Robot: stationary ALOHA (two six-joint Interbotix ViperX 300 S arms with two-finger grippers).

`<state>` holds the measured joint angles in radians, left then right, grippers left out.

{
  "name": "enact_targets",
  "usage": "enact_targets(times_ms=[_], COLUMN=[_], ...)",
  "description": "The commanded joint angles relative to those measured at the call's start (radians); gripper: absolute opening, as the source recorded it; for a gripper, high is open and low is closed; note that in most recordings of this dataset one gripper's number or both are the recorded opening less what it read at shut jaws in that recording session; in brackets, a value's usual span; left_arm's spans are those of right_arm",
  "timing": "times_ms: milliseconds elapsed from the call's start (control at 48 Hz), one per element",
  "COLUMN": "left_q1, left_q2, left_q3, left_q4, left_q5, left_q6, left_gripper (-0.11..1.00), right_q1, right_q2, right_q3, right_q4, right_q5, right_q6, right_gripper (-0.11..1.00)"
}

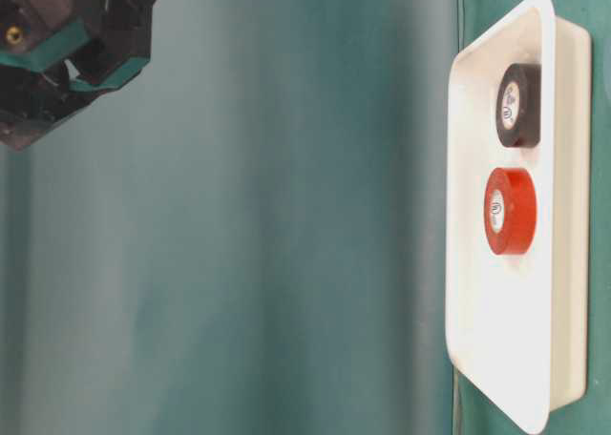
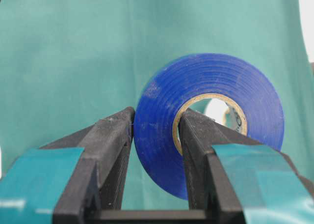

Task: Pick up the tape from a random location and place it into the white case.
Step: 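Lift the blue roll and pull it back toward the left side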

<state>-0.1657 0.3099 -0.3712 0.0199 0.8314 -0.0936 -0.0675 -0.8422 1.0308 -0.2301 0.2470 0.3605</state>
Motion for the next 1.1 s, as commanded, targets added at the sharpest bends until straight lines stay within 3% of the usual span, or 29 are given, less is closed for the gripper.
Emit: enact_targets(times_ms=[0, 396, 1084], left_q1=[-0.002, -0.011, -0.035], left_q2=[-0.058, -0.186, -0.641], left_q3=[-0.009, 0.156, 0.721], left_q4=[0.002, 0.002, -0.003], left_q5=[-0.005, -0.054, -0.206], left_q6=[-0.002, -0.006, -0.008], left_gripper=[0.26, 0.26, 0.26], right_q1=[0.002, 0.002, 0.002], right_q2=[0.0, 0.0, -0.002], right_q3=[-0.011, -0.011, -0.012], right_q4=[-0.002, -0.002, -0.002], right_q5=[-0.003, 0.006, 0.011], right_q6=[0.002, 0.002, -0.005], right_gripper=[0.87, 0.87, 0.87])
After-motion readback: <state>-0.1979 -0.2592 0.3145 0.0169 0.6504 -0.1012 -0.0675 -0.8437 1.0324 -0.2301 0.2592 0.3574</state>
